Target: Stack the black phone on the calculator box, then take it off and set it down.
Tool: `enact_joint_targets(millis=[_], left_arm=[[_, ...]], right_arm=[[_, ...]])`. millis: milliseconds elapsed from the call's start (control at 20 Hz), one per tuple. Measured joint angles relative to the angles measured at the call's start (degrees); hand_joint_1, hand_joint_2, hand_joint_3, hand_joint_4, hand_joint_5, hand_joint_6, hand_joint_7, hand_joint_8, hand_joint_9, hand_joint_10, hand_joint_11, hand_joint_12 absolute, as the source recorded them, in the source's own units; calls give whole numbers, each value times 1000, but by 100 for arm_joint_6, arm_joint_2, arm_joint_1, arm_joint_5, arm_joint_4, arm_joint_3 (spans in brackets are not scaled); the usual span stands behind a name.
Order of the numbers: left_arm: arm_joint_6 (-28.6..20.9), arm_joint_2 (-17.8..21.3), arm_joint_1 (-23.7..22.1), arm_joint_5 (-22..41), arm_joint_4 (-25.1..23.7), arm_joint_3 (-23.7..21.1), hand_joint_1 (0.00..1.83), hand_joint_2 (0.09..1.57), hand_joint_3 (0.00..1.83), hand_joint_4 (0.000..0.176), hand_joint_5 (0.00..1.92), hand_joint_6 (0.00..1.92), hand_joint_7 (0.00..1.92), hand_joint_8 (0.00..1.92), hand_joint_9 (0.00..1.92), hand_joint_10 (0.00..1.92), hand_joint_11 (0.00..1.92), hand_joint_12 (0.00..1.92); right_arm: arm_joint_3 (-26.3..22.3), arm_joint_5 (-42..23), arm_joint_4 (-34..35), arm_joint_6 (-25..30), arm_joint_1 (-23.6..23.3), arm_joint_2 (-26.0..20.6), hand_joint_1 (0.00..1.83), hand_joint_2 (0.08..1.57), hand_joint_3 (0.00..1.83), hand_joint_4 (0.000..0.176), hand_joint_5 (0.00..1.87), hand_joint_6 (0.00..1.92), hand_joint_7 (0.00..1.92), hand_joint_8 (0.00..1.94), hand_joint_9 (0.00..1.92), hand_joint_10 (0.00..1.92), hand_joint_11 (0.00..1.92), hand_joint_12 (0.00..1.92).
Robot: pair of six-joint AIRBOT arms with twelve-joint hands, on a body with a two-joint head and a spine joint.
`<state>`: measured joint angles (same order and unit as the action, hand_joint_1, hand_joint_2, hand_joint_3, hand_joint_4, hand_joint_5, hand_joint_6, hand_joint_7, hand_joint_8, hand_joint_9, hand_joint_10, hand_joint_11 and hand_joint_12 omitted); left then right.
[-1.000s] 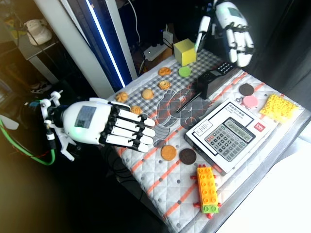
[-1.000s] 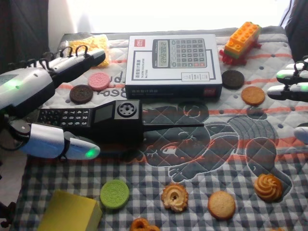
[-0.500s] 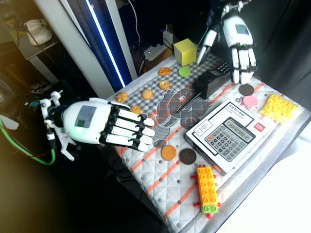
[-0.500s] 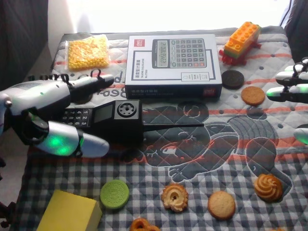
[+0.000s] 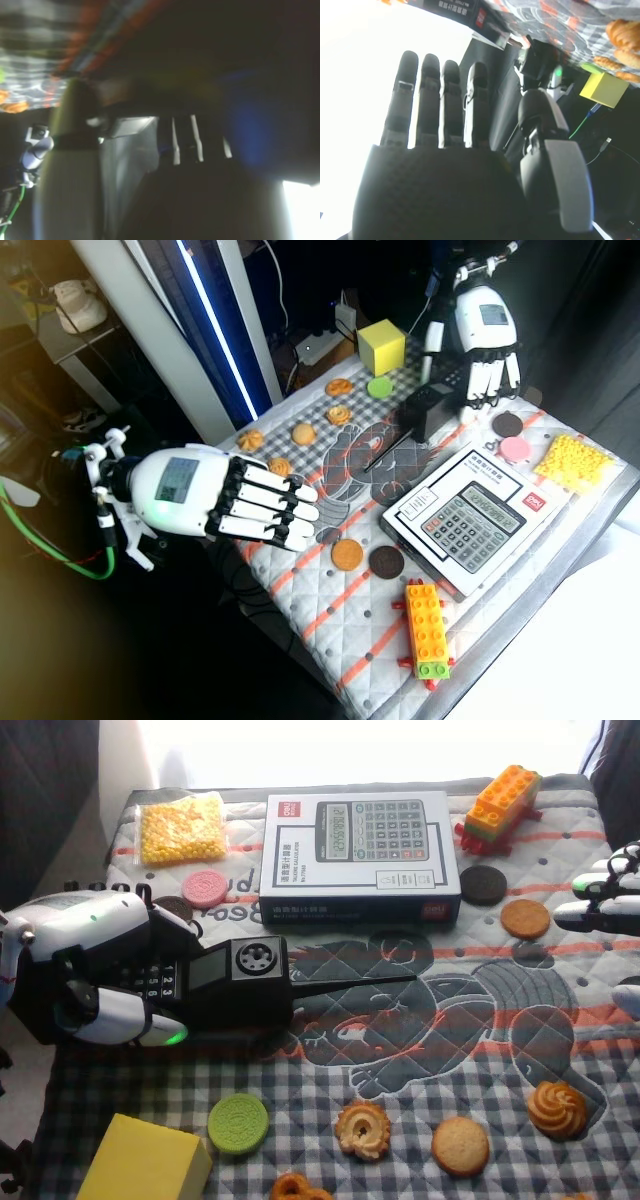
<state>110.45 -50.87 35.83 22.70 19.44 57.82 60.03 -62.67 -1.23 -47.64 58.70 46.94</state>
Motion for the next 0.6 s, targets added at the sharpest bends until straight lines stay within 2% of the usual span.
enact_joint_targets(millis=[50,100,150,200,250,300,350,400,450,500,550,600], left_arm=[[-35,0,0,4,-9,-2,1223,1205,0,0,804,1062,838,1488,709,1651,614,1894],[-136,0,0,4,-39,-2,1220,1210,0,0,807,1038,815,1534,709,1733,616,1916],[-350,9,0,4,-157,-2,1209,1217,2,0,732,1180,848,1449,689,1652,575,1870],[-669,46,-7,2,-361,-4,1198,1229,3,0,674,1293,861,1394,723,1538,611,1777],[-1099,120,-61,-9,-638,-15,1208,1211,0,0,677,1344,924,1234,789,1358,662,1578],[-1449,192,-96,48,-844,-15,1207,1187,0,0,741,1277,945,1179,833,1289,735,1499],[-1801,282,-153,162,-1019,-15,1202,1187,0,0,750,1271,930,1203,890,1290,837,1501],[-2006,415,-249,400,-1093,-50,1217,1157,0,0,838,1130,965,1173,911,1216,780,1540],[-2011,439,-286,424,-1106,-59,1217,1157,0,0,838,1130,965,1173,911,1216,780,1540],[-2009,503,-422,520,-1268,-87,1229,1133,0,0,872,1086,1021,1086,987,1200,861,1525],[-2011,490,-629,518,-1384,-85,1233,1110,0,0,945,981,1046,1047,1061,1256,987,1565],[-2015,433,-809,505,-1480,-33,1242,1086,0,0,1016,861,1082,991,1075,1255,992,1557]], right_arm=[[0,-7,-9,0,0,0,234,1373,6,48,455,2,458,12,436,20,191,598],[2,-15,-20,0,0,0,222,1367,1,67,442,0,479,2,454,7,236,564],[2,2,-15,0,0,0,218,1361,0,77,440,0,490,3,466,7,254,561],[2,2,-17,0,2,0,224,1360,0,79,445,2,504,6,477,9,262,564],[2,0,-15,0,0,0,232,1359,0,73,452,4,516,8,484,9,269,571],[2,0,-11,0,2,0,260,1355,0,64,457,4,523,7,488,8,267,575],[2,0,-13,0,0,0,261,1350,0,62,457,3,521,5,483,5,268,577],[2,0,-15,0,2,7,249,1350,0,67,453,1,510,2,470,0,252,574],[2,-4,-13,0,2,7,249,1350,0,67,453,1,510,2,470,0,252,574],[2,0,-7,0,4,24,245,1350,0,67,455,1,514,3,473,2,255,577],[2,2,-15,0,4,33,228,1358,1,67,454,0,512,1,482,4,264,594],[2,0,-28,0,4,37,228,1367,5,66,449,0,510,0,491,7,259,596]])
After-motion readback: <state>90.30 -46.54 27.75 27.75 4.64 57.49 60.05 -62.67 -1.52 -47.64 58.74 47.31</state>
